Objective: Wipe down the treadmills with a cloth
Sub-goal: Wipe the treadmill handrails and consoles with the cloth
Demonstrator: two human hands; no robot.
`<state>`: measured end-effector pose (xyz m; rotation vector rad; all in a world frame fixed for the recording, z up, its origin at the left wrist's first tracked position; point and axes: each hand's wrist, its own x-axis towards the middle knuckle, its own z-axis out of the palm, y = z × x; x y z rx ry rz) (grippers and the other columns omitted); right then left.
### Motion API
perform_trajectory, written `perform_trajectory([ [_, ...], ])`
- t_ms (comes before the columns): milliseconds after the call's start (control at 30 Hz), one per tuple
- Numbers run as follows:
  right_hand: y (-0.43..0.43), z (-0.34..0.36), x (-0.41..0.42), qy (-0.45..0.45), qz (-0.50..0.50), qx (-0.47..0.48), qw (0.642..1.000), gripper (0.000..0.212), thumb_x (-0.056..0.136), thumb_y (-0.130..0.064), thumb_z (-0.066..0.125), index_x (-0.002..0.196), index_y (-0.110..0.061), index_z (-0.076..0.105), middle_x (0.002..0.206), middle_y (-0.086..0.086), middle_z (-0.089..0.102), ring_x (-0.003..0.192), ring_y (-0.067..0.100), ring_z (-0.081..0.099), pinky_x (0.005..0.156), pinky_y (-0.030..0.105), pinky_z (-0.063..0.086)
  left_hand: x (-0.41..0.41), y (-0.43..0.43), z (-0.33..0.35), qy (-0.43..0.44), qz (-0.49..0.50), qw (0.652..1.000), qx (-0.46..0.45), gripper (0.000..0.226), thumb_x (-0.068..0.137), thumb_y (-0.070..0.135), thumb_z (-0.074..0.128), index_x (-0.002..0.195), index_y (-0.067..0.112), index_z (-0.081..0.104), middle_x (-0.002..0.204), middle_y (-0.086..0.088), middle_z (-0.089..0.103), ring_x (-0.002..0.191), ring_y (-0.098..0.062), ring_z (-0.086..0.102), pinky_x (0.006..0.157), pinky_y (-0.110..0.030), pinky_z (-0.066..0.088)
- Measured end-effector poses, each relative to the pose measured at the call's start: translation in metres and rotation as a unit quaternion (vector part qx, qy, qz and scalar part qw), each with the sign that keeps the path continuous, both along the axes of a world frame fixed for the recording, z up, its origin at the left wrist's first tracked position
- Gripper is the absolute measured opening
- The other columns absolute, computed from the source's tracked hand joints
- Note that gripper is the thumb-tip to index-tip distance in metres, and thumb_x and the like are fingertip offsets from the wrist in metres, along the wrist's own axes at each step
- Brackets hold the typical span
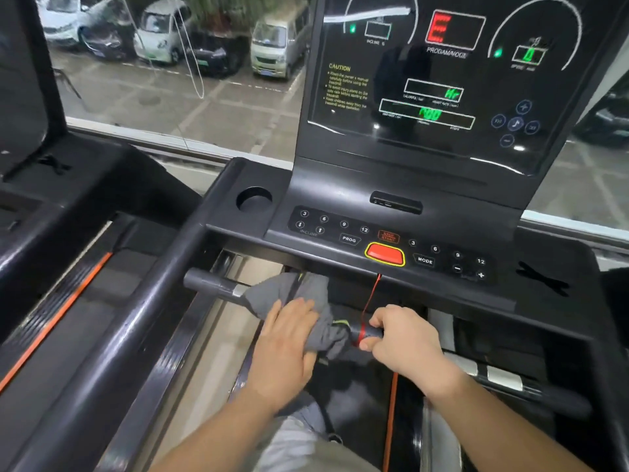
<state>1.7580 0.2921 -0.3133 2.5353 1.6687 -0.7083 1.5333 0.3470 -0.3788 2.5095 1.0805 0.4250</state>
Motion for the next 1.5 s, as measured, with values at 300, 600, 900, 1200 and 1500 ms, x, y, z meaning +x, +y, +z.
perform_trajectory([
  [300, 0.044, 0.020, -0.037, 0.053, 0.039, 0.027, 0.997, 0.060, 0.091, -0.052, 0.066, 0.144, -0.028, 0.053, 0.137, -0.011, 0.054, 0.130, 0.015, 0.051, 0.104, 0.036, 0.047, -0.099, 0.136, 0.021, 0.090, 0.075, 0.993, 0.012, 0.030, 0.089, 0.035, 0.049, 0.118, 0.037, 0.057, 0.108, 0.003, 0.069, 0.102, -0.026, 0.064, 0.094, -0.040, 0.051],
  [600, 0.091, 0.018, -0.085, 0.000, 0.032, -0.104, 0.994, 0.032, 0.083, -0.052, 0.070, 0.104, -0.028, 0.061, 0.105, -0.009, 0.058, 0.095, 0.018, 0.058, 0.079, 0.029, 0.048, -0.064, 0.088, 0.022, 0.081, 0.122, 0.989, -0.020, 0.028, 0.085, 0.038, 0.054, 0.109, 0.026, 0.061, 0.108, 0.006, 0.059, 0.112, -0.022, 0.053, 0.117, -0.055, 0.025],
  [900, 0.099, 0.018, -0.096, -0.013, -0.002, -0.099, 0.995, 0.033, 0.077, -0.047, 0.075, 0.103, -0.031, 0.061, 0.106, -0.009, 0.060, 0.101, 0.018, 0.062, 0.083, 0.029, 0.052, -0.071, 0.147, 0.051, 0.271, -0.004, 0.962, -0.036, 0.037, 0.098, 0.051, 0.032, 0.117, 0.031, 0.057, 0.111, 0.003, 0.066, 0.105, -0.029, 0.062, 0.091, -0.043, 0.045],
  [1200, 0.085, 0.009, -0.099, -0.035, -0.030, -0.057, 0.997, 0.035, 0.081, -0.047, 0.071, 0.111, -0.032, 0.061, 0.116, -0.010, 0.059, 0.112, 0.018, 0.058, 0.081, 0.031, 0.045, -0.040, 0.149, 0.039, 0.256, 0.018, 0.962, -0.092, 0.038, 0.102, 0.040, 0.032, 0.124, 0.028, 0.061, 0.119, 0.002, 0.065, 0.111, -0.029, 0.063, 0.096, -0.041, 0.044],
  [1500, 0.094, 0.009, -0.100, -0.024, -0.041, -0.059, 0.997, 0.030, 0.077, -0.043, 0.075, 0.098, -0.027, 0.060, 0.098, -0.012, 0.061, 0.096, 0.015, 0.055, 0.076, 0.031, 0.047, -0.123, 0.130, 0.009, 0.141, -0.077, 0.986, 0.035, 0.044, 0.081, 0.036, 0.056, 0.124, 0.023, 0.059, 0.127, 0.003, 0.058, 0.125, -0.026, 0.052, 0.111, -0.050, 0.034],
])
